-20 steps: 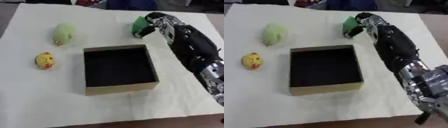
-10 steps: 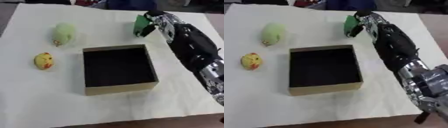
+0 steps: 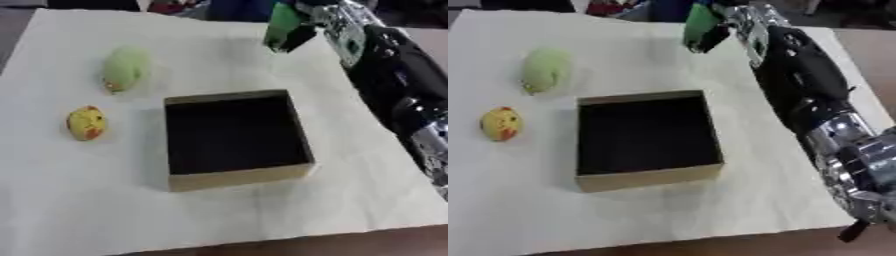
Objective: Pick up objects on the table and place them in the box.
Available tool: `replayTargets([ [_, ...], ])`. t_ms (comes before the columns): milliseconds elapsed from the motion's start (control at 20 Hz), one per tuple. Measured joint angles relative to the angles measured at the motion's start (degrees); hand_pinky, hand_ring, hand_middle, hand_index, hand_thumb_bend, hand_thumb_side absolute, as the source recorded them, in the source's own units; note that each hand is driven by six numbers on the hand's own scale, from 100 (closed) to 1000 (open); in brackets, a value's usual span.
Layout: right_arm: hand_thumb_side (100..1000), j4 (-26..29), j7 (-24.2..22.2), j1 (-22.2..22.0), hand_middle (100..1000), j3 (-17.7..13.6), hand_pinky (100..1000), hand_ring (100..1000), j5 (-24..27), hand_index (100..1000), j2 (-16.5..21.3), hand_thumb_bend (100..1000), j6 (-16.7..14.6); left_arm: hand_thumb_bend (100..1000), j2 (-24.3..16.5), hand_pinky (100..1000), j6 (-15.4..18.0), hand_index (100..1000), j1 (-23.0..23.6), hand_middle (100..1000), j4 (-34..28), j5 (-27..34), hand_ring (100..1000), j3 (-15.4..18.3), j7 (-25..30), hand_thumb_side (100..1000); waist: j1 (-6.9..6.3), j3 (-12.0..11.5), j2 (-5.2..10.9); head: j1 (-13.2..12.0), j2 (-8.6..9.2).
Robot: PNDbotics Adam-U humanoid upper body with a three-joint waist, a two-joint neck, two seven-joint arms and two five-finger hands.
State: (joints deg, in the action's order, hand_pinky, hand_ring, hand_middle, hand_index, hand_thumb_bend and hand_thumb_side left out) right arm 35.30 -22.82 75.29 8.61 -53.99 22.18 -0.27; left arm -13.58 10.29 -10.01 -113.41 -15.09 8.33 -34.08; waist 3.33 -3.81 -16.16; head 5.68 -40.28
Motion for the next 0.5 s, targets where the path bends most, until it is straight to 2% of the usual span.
replayTargets([
  [250, 438, 14.95, -4.52, -3.93, 705, 4.69, 809, 842, 10.83, 780, 6.18, 100, -1.32, 283, -0.02, 513, 0.02, 764, 0.08, 675, 0.0, 0.0, 643, 0.01, -0.03, 1000, 0.03, 0.31, 0.05, -0.55, -0.03],
  [500, 451, 33.16, -8.13, -9.58, 711, 8.71, 815, 846, 21.88, 782, 12.76, 100, 0.5, 282, -0.05, 513, 0.03, 764, 0.08, 675, 0.0, -0.03, 643, 0.02, -0.04, 1000, 0.19, 0.64, 0.05, -1.07, -0.05],
])
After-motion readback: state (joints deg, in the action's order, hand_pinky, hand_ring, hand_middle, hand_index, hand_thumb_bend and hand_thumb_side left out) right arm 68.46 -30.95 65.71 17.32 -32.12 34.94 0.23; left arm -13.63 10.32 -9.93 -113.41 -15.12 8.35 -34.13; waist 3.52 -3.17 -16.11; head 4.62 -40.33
